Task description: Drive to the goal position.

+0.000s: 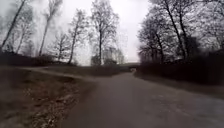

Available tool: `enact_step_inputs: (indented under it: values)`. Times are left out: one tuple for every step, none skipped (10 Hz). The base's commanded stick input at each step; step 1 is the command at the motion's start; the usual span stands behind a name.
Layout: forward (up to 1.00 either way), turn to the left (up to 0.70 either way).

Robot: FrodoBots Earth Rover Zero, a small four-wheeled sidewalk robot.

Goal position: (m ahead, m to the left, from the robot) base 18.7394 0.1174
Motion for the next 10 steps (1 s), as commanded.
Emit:
enact_step_inputs:
  values:
    - [0.7,0.0]
    - [0.7,0.0]
    - [0.7,0.0]
    - [0.7,0.0]
    - [0.7,0.0]
    - [0.7,0.0]
    - [0.7,0.0]
    - [0.7,0.0]
    - [0.7,0.0]
    - [0.7,0.0]
